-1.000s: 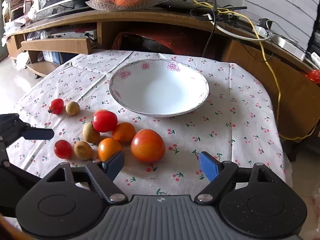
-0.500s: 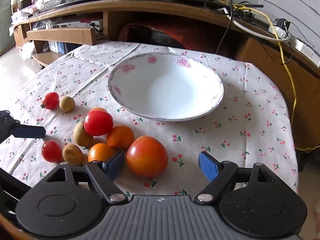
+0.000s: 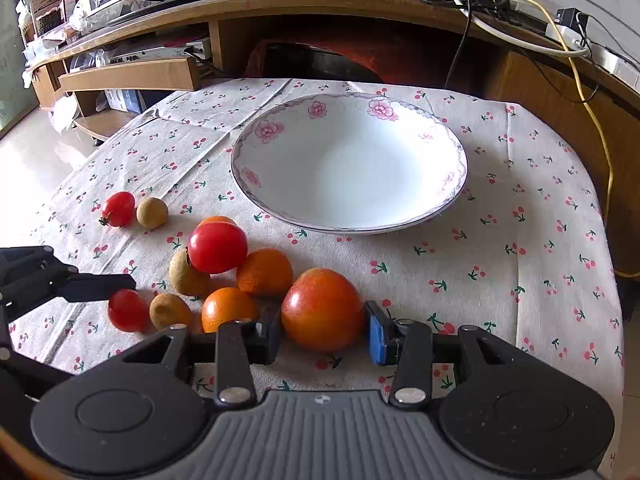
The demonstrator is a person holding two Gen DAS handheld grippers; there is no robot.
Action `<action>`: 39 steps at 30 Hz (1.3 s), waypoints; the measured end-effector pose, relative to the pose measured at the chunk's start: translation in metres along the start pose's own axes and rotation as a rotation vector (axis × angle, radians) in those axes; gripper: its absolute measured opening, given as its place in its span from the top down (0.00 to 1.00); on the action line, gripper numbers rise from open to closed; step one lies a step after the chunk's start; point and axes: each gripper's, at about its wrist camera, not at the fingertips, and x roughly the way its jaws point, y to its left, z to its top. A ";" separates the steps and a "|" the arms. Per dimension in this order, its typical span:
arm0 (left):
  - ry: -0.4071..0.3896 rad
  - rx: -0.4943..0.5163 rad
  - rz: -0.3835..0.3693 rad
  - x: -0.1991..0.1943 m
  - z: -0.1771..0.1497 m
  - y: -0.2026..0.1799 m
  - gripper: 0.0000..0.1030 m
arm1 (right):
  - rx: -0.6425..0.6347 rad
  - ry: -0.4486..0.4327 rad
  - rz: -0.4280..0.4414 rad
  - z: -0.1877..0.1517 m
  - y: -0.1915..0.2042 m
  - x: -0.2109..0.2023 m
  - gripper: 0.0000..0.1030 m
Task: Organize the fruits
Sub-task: 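Close the right gripper on the large tomato while the left gripper grasps a small red tomato, then carry both held tomatoes over the white bowl with both grippers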
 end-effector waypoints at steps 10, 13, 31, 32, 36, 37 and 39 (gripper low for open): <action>0.028 -0.017 0.010 -0.004 0.003 0.008 0.57 | 0.024 -0.014 0.001 0.003 -0.001 -0.008 0.60; 0.034 -0.012 0.019 -0.005 0.002 0.008 0.62 | 0.025 -0.017 -0.001 0.003 -0.001 -0.010 0.60; 0.041 -0.039 0.014 -0.009 0.001 0.010 0.67 | 0.028 -0.045 -0.013 0.006 0.001 -0.022 0.60; 0.042 -0.045 0.011 -0.009 0.002 0.010 0.67 | 0.031 -0.048 -0.015 0.007 0.001 -0.023 0.60; 0.023 -0.059 0.003 -0.014 0.007 0.011 0.67 | 0.038 -0.064 -0.017 0.010 -0.001 -0.027 0.60; 0.017 -0.061 0.002 -0.016 0.008 0.010 0.67 | 0.038 -0.068 -0.017 0.010 -0.001 -0.028 0.60; 0.005 -0.065 0.000 -0.018 0.011 0.010 0.67 | 0.039 -0.076 -0.016 0.011 -0.001 -0.030 0.60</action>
